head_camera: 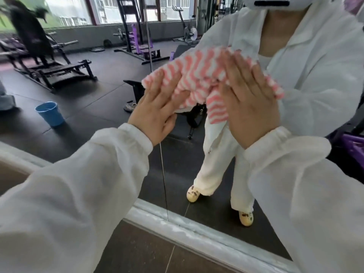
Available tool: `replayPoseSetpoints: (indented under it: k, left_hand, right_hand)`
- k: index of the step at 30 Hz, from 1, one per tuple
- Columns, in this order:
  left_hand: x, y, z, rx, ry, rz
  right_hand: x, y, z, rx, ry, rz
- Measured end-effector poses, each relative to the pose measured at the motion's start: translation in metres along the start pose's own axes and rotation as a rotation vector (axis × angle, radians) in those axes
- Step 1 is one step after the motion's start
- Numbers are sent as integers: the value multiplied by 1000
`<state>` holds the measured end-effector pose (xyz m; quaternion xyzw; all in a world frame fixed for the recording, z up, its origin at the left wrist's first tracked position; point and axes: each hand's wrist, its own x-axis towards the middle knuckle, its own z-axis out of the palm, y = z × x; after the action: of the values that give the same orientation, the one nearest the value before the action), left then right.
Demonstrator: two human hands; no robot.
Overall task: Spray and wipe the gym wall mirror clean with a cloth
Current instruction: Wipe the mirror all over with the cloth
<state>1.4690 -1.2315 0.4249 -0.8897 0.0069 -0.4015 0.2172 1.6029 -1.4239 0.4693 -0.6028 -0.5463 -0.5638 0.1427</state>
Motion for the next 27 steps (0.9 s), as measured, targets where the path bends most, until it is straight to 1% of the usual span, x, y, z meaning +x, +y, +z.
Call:
replayPoseSetpoints:
  k: [2,4,7,11,15,18,20,22,24,26,27]
  left_hand:
    - [-17,10,11,-20,-24,10]
    - [-38,18,20,-18,-74,21]
    - [-72,29,35,14,-154,90]
    - [-120,46,59,-4,-313,128]
    - [-165,64,85,71,-474,225]
    - [-192,83,108,94,-510,253]
    - [-209,96,123,85,-522,240]
    - [-223,109,133,60,-567,207]
    - [-236,119,141,17,-595,175]
    - [-245,127,145,-24,-618,132]
    - [-249,130,148,-32,-630,116]
  right_hand:
    - [-17,-12,7,12,-51,-8]
    - [-41,-24,15,39,-146,-39]
    - [-78,-43,26,60,-279,-103]
    - [-130,-67,43,-49,-373,-250]
    - [-182,-95,56,-149,-491,-356]
    - [-219,-112,64,-161,-581,-438]
    - [-243,-121,69,-158,-698,-513]
    - [-258,-127,71,-142,-844,-598]
    - [-268,-134,73,-134,-988,-634]
    - [-282,-142,71,-173,-1064,-648]
    - [-286,-144,70,-200,-1073,-656]
